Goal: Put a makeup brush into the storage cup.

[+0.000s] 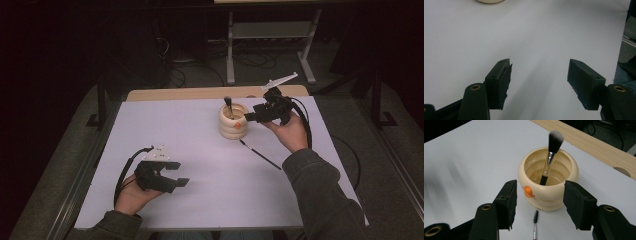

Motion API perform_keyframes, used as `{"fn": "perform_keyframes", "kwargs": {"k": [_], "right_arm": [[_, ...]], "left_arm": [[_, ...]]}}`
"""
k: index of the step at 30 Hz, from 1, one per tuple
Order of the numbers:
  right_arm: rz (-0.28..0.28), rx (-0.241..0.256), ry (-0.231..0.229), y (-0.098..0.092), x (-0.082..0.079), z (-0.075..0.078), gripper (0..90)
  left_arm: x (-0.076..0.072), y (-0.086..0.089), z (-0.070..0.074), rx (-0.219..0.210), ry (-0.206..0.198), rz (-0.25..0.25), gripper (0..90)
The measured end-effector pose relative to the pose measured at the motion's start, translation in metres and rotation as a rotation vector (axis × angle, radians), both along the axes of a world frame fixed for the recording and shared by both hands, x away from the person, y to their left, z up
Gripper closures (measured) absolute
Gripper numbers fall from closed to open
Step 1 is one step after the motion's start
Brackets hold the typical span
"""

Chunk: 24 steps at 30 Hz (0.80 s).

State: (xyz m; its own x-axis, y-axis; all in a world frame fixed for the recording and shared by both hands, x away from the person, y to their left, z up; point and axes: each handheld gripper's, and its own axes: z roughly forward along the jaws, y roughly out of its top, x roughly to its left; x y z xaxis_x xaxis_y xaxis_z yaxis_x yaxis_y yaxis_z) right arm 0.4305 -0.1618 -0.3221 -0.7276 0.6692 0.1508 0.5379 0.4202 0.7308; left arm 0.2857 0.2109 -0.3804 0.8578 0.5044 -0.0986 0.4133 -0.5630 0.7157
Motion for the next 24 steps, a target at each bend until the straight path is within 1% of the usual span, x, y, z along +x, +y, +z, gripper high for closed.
{"fn": "perform_keyframes", "kwargs": {"k": [4,6,7,8,9,11,17,18,23,24], "right_arm": [[0.005,-0.003,-0.006,-0.002,-0.005,-0.001,42.5],[0.009,-0.006,-0.002,-0.003,-0.006,-0.001,42.5],[0.005,-0.004,0.007,-0.003,-0.008,-0.002,42.1],[0.010,-0.012,0.004,-0.004,-0.009,-0.003,41.8],[0.007,-0.006,0.008,-0.005,-0.011,-0.003,41.8],[0.013,-0.011,0.002,-0.006,-0.012,-0.004,41.8],[0.012,-0.016,0.010,-0.008,-0.016,-0.007,41.8],[0.010,-0.021,0.019,-0.008,-0.016,-0.008,41.7],[0.016,-0.042,0.020,-0.010,-0.021,-0.012,41.8],[0.015,-0.041,0.016,-0.010,-0.023,-0.013,41.8]], "left_arm": [[0.000,0.000,0.000,-0.005,-0.001,0.002,34.5],[0.000,0.000,0.000,-0.002,0.001,0.002,34.5],[0.000,0.000,0.000,-0.005,0.001,0.003,34.5],[0.000,0.000,0.000,-0.014,0.002,0.007,34.4],[0.000,0.000,0.001,-0.015,0.002,0.005,34.4],[0.000,-0.001,0.000,-0.011,0.002,0.003,34.4],[0.001,-0.001,0.002,-0.014,0.003,0.007,34.2],[0.001,-0.001,0.002,-0.014,0.003,0.008,34.2],[0.000,-0.001,0.001,-0.006,0.001,0.009,34.0],[0.000,-0.001,0.001,-0.007,0.002,0.010,33.9]]}}
